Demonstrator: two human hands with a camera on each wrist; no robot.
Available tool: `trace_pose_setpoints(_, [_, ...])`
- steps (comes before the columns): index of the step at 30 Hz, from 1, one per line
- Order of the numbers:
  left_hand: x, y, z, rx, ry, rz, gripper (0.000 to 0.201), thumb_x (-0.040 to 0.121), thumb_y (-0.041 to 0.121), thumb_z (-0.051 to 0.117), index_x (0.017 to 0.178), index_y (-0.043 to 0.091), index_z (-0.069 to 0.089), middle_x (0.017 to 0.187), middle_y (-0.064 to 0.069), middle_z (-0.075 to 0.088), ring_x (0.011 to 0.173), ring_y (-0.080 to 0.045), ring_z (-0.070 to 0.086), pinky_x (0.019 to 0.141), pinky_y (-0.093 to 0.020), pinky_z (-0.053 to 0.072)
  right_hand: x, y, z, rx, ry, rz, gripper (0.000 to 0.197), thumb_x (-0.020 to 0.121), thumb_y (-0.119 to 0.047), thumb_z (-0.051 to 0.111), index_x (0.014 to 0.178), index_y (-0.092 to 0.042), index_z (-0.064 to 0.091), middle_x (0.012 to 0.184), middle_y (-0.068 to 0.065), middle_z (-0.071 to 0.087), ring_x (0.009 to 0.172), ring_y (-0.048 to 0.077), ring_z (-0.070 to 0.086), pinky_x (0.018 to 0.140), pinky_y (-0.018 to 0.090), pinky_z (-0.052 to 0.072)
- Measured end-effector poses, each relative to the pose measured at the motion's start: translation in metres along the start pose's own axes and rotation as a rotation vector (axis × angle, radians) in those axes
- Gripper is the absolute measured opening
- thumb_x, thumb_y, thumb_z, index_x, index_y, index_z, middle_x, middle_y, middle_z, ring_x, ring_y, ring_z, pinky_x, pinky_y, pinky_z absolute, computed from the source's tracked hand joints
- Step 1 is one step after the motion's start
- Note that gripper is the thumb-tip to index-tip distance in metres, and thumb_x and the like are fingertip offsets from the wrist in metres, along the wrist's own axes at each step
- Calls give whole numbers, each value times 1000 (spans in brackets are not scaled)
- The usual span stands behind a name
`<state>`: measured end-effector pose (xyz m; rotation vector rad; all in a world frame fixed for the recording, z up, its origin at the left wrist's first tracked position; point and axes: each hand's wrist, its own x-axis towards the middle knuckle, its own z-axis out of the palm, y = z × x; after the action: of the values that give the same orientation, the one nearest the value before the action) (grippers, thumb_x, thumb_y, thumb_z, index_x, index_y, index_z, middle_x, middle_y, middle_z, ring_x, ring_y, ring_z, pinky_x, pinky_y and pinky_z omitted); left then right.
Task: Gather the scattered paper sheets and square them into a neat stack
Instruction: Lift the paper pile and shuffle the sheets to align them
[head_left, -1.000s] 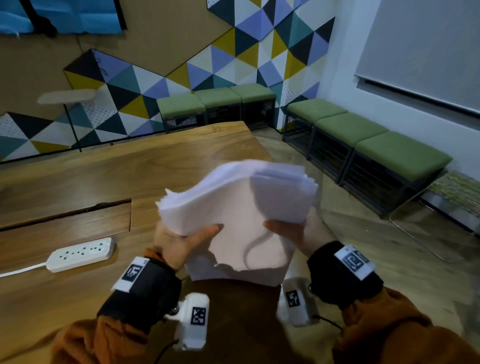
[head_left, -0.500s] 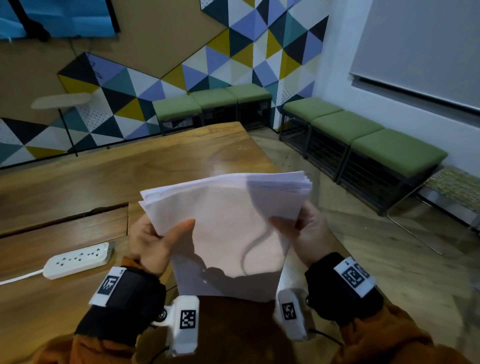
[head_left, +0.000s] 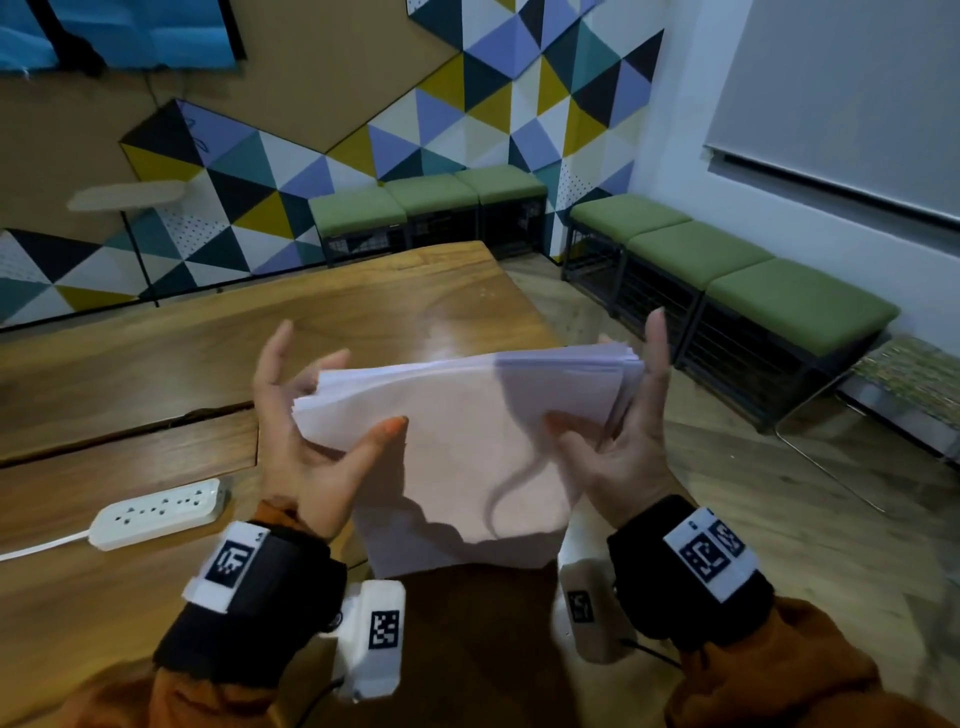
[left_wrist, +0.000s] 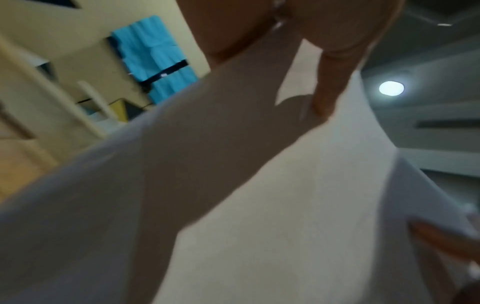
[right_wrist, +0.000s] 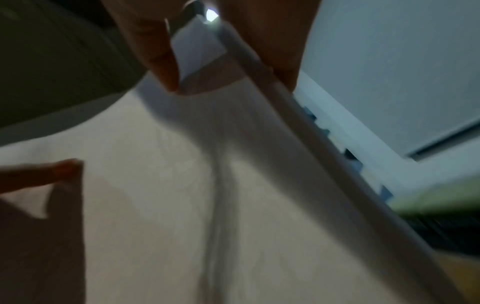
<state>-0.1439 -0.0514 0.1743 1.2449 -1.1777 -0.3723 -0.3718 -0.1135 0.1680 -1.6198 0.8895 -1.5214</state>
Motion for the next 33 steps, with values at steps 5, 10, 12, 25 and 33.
trace_pose_setpoints(5, [-2,13,10,257,160,236,104,60,33,74,139,38,7,126,2,49,94,-26,60,80,-42,52,11,-7,5,-428,82,-329,99,67,-12,69,138,-50,11,142,10,24,123,0,33,93,2,38])
trace_pose_setpoints(10, [-2,6,5,331,-14,155,81,62,38,65,134,40,28,125,-7,47,106,-30,52,85,-48,50,8,-5,0,-452,6,-219,57,64,-23,57,121,-27,52,133,16,40,113,-18,29,90,-6,26])
trace_pose_setpoints(12, [-3,6,6,326,-45,181,77,64,31,64,133,36,30,124,-12,48,106,-28,51,86,-36,46,7,-6,2,-429,-33,-237,53,65,-21,56,118,-25,52,129,15,44,115,-6,36,91,-5,25])
trace_pose_setpoints(25, [4,-4,0,128,-17,3,113,55,23,80,142,32,10,102,15,59,97,-14,63,82,-30,54,8,-5,-2,-183,68,-24,79,60,-27,63,133,-32,34,117,-4,53,91,-6,55,73,7,46])
trace_pose_setpoints(33, [0,-25,12,-39,-111,-205,32,58,18,78,81,32,61,67,25,71,65,14,63,55,-4,48,6,17,7,163,-109,337,32,65,4,75,83,-19,62,73,-6,68,66,-2,60,65,24,50])
